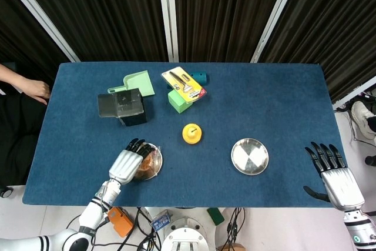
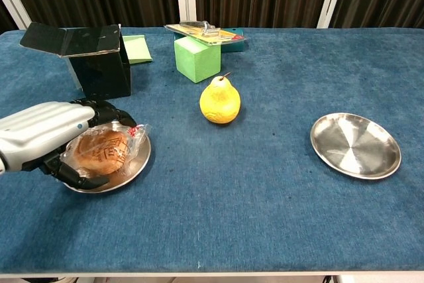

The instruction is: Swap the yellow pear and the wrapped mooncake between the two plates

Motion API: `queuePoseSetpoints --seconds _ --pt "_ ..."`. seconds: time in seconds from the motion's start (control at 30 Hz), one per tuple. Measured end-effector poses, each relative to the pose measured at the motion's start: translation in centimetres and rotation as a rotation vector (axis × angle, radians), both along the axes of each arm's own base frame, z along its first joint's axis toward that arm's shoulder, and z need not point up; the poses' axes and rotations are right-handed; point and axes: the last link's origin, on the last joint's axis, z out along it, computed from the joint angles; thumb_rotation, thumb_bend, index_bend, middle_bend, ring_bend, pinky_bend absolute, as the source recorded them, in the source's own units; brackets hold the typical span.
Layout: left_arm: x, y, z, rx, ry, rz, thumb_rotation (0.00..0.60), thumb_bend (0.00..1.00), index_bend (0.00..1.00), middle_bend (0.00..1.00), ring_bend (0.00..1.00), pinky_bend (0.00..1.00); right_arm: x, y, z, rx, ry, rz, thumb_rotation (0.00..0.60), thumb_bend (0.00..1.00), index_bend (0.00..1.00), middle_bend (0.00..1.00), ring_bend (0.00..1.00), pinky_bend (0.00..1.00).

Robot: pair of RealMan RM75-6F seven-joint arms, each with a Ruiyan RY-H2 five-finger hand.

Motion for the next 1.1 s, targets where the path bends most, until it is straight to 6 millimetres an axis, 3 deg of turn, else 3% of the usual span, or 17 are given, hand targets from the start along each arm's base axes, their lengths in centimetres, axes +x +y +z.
queuePoseSetpoints --seconds 0.2,0.33,0.47,0.57,0.73,0.97,1.1 --pt "0.1 0.2 -0.1 0.039 0.011 -0.012 0.6 0.28 0.46 0.47 0.29 0.15 0.0 0.0 0.2 -0.001 -0.003 0.001 0.516 0.3 0.0 0.0 0.0 0.05" --pt "0.5 0.4 0.1 0.068 -0.001 -0.034 0.6 0.34 0.51 0.52 0.34 0.16 -0.1 0.0 0.1 0.005 -0.002 -0.003 0.517 0.3 0.0 0.0 0.0 0.05" --pt "1.6 0.5 0.6 0.092 -0.037 -0.065 0.6 0.34 0.51 0.52 0.34 0.16 -0.1 -0.1 0.0 0.005 -0.003 -0.006 0.517 0.3 0.0 0.0 0.0 0.05" --pt "3.2 0.4 0.7 0.081 -0.086 -0.085 0.6 0.33 0.51 0.52 0.34 0.16 -0.1 -0.2 0.0 0.007 -0.004 -0.011 0.517 0.3 0.0 0.0 0.0 0.05" --pt "7.5 0.1 -0.4 0.03 -0.166 -0.15 0.6 0.31 0.51 0.52 0.34 0.16 -0.1 -0.6 -0.2 0.018 -0.005 -0.024 0.517 0.3 0.0 0.0 0.0 0.05" --pt "13.0 -0.9 -4.2 -0.052 -0.211 -0.214 0.6 0.28 0.5 0.5 0.34 0.16 -0.3 -1.2 0.1 0.016 -0.024 -0.047 0.518 0.3 0.0 0.0 0.0 0.05" --pt "14.1 -1.4 -6.6 -0.087 -0.199 -0.224 0.6 0.18 0.39 0.39 0.31 0.16 -0.4 -1.4 0.2 0.024 -0.028 -0.054 0.517 0.3 0.0 0.0 0.0 0.05"
